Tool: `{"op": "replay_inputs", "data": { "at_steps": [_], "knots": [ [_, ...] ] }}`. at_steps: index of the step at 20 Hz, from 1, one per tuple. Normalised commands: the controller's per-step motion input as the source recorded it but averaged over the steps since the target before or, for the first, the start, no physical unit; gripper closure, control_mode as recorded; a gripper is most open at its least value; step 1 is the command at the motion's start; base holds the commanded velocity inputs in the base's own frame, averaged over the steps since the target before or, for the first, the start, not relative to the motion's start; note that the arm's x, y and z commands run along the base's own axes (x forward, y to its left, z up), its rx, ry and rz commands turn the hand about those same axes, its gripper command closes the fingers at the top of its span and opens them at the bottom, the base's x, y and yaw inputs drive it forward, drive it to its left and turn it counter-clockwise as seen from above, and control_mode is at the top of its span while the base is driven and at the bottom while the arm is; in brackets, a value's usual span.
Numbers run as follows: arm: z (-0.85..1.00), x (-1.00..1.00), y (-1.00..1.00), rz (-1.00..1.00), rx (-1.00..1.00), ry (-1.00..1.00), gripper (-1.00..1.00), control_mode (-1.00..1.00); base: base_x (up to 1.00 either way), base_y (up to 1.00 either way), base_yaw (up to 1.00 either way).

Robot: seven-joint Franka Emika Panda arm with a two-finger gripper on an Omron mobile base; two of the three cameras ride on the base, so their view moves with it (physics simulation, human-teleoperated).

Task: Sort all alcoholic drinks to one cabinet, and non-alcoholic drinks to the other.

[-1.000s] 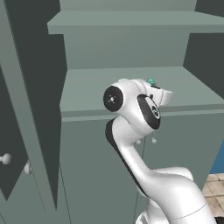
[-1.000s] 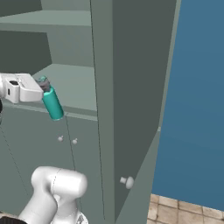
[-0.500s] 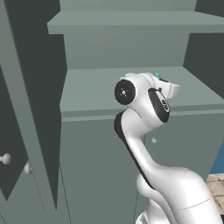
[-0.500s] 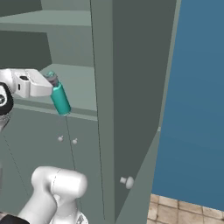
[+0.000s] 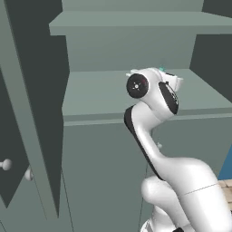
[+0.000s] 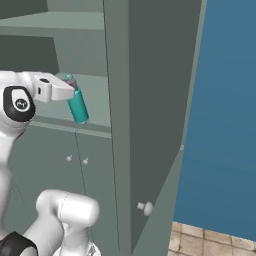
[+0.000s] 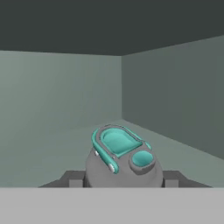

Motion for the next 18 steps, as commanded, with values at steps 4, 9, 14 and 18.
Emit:
{"op": "replay_inputs", "data": {
  "at_steps": [4,9,14,18],
  "knots": [
    [0.0,0.46,-0.08,0.06,0.0,0.0,1.0,-1.0,0.0,0.0,0.0],
    [0.0,0.46,-0.1,0.07,0.0,0.0,1.0,-1.0,0.0,0.0,0.0],
    [-0.02,0.44,-0.06,0.05,0.0,0.0,1.0,-1.0,0.0,0.0,0.0],
    [-0.18,0.39,0.0,0.05,0.0,0.0,1.0,-1.0,0.0,0.0,0.0]
  ]
}}
